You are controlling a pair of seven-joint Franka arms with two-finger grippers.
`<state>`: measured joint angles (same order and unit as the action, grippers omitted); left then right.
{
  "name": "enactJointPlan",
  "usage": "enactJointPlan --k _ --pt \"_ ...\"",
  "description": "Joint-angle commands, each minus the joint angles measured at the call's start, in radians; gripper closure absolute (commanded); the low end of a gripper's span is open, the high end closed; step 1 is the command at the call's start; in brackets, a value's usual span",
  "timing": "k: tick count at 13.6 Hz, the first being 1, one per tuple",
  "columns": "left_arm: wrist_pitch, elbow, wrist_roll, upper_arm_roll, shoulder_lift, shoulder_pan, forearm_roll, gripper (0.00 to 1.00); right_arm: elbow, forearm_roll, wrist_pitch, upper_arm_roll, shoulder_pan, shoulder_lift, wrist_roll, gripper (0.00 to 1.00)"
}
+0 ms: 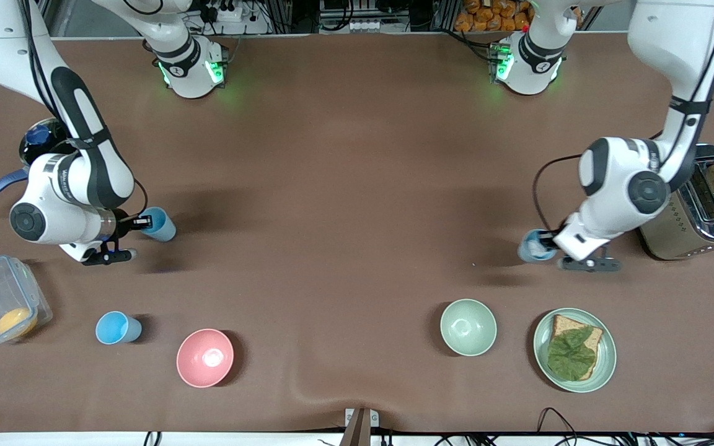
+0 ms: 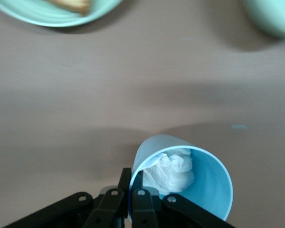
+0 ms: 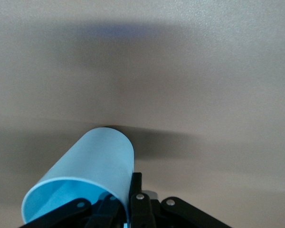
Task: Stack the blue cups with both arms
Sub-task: 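Lift both blue cups and carry them toward each other mid-table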
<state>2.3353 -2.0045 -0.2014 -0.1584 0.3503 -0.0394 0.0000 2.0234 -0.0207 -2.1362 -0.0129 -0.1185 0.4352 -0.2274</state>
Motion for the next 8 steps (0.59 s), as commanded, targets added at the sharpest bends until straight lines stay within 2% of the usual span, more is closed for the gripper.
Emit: enactJointPlan --k 1,3,6,8 --pt "-0.099 0.091 -0.259 -0.130 -0.004 -0.025 -0.017 1.00 0.018 -0.011 0.036 -0.005 -0.006 -0.049 -0.018 1.00" --pt "-0.099 0.131 -0.456 -0.150 0.035 -0.130 -0.006 1.00 -0.040 -0.018 0.170 -0.007 -0.001 -0.090 -0.004 1.00" --pt "-0.097 0.260 -0.772 -0.144 0.145 -0.325 0.006 1.00 -0.156 -0.112 0.420 -0.007 0.002 -0.150 -0.009 1.00" --pt "-0.094 0.347 -0.910 -0.141 0.225 -0.420 0.021 1.00 -0.201 -0.133 0.501 -0.007 0.017 -0.182 -0.003 1.00"
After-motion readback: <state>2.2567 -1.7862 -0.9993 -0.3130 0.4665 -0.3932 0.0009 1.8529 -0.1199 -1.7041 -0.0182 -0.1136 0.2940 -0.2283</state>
